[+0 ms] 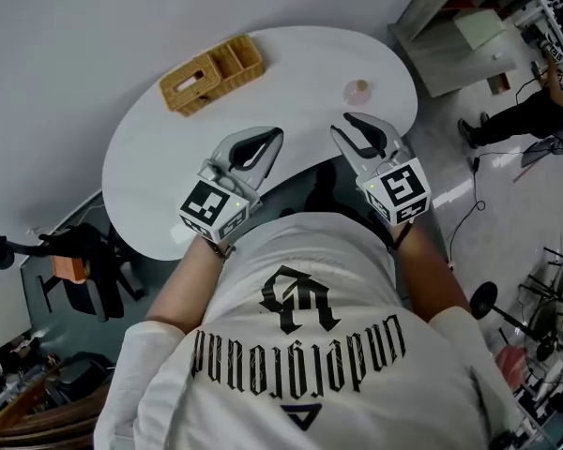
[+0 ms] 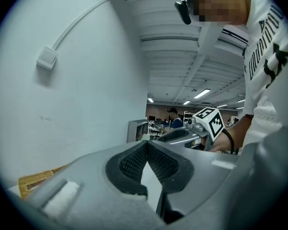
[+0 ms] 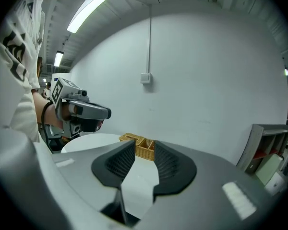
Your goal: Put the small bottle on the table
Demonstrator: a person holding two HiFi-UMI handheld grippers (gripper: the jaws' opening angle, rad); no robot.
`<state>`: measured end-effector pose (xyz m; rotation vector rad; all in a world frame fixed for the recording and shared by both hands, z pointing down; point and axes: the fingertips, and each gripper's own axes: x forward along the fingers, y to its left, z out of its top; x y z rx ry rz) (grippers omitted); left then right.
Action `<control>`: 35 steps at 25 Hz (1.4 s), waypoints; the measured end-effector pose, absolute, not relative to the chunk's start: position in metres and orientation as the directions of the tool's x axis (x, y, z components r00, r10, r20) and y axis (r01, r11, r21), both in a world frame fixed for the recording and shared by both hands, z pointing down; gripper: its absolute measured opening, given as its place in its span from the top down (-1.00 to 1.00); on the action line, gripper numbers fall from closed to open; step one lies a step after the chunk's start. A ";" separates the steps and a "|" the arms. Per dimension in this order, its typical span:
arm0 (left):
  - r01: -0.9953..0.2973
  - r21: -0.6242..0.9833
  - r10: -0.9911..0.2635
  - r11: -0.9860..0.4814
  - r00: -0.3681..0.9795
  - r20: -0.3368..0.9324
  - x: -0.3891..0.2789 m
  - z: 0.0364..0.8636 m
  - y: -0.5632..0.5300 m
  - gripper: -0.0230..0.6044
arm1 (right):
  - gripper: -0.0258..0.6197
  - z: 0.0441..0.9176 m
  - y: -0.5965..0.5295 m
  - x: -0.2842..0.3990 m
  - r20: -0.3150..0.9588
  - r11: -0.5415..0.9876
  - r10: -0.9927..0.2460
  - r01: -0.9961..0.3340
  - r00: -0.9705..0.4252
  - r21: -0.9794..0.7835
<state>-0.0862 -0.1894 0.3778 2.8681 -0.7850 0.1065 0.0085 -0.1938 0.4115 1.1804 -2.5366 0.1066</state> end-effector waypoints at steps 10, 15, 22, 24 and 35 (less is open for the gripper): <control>-0.501 0.134 -0.496 -0.855 0.865 0.076 -0.106 0.364 -0.170 0.90 | 0.73 0.374 -0.168 -0.019 0.263 0.637 -0.760 -0.761 -0.595 0.122; -0.482 0.121 -0.478 -0.868 0.876 0.065 -0.100 0.354 -0.160 0.90 | 0.83 0.366 -0.156 -0.016 0.249 0.628 -0.771 -0.766 -0.586 0.139; -0.468 0.108 -0.466 -0.877 0.883 0.052 -0.101 0.340 -0.145 0.90 | 0.92 0.364 -0.130 -0.014 0.264 0.625 -0.771 -0.768 -0.579 0.139; -0.474 0.116 -0.470 -0.873 0.881 0.057 -0.102 0.339 -0.139 0.90 | 0.92 0.362 -0.121 -0.011 0.270 0.626 -0.769 -0.768 -0.579 0.135; -0.514 0.112 -0.508 -0.851 0.858 0.076 -0.084 0.332 -0.099 0.90 | 0.92 0.362 -0.081 0.024 0.284 0.661 -0.741 -0.736 -0.609 0.145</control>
